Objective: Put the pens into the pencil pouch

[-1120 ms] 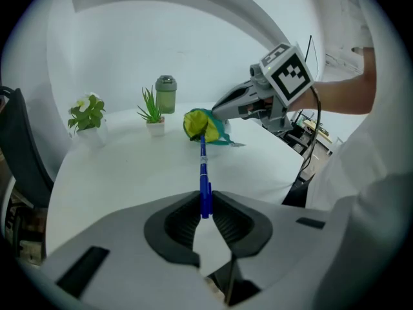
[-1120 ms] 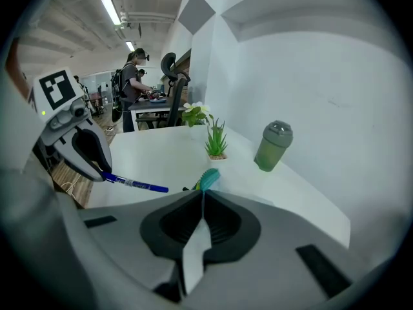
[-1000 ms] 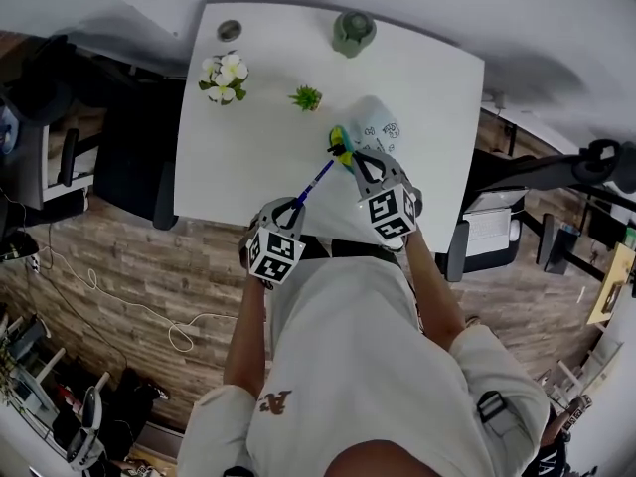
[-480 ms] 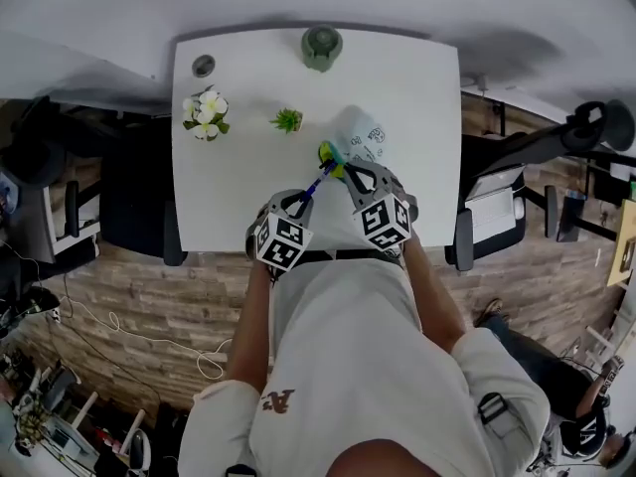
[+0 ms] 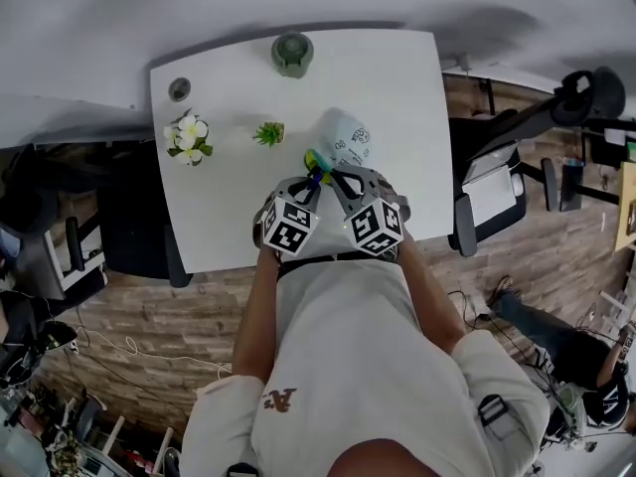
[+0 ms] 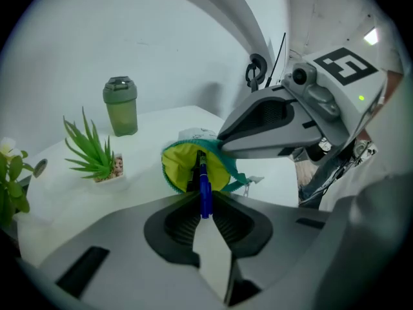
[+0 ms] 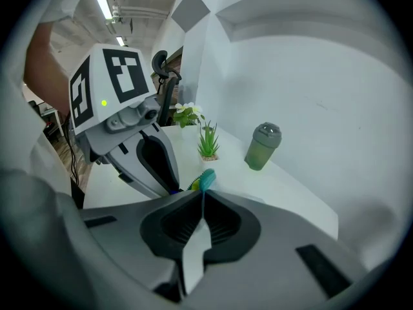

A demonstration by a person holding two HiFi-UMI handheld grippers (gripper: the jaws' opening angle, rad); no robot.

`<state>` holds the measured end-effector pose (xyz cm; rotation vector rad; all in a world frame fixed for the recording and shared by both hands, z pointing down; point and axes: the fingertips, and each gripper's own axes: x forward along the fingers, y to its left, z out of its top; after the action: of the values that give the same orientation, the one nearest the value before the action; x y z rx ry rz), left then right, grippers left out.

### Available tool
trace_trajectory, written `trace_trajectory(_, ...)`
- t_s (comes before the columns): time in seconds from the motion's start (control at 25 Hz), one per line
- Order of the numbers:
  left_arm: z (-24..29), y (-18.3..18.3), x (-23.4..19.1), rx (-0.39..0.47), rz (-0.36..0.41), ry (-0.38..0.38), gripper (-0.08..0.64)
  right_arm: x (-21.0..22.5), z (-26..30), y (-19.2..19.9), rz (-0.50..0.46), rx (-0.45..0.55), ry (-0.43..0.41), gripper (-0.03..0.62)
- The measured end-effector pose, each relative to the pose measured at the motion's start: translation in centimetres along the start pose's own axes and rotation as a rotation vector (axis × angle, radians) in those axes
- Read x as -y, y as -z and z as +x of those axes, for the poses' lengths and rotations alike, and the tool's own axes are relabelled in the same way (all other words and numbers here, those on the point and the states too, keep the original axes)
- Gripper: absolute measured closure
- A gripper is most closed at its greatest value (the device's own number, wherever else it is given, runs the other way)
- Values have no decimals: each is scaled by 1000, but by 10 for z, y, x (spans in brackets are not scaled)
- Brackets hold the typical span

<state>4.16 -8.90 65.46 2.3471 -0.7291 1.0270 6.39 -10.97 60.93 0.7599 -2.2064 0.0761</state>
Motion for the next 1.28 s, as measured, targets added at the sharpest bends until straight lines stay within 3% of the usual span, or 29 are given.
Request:
trace_trajectory(0.52, 36, -19, -10, 67, -20, 66, 506, -2, 7, 1, 39, -6, 1, 578)
trace_trajectory(0.72, 40, -15, -15, 81, -27, 54, 481, -3, 11, 3, 67, -11, 3, 577)
trace_trajectory(0.92, 29, -12, -20, 103, -20, 3, 398, -2, 14, 5, 87, -16, 13, 575)
trace_trajectory(1.28, -16, -3, -38, 151, -13, -147, 385, -8, 22, 14, 102, -47, 26, 560)
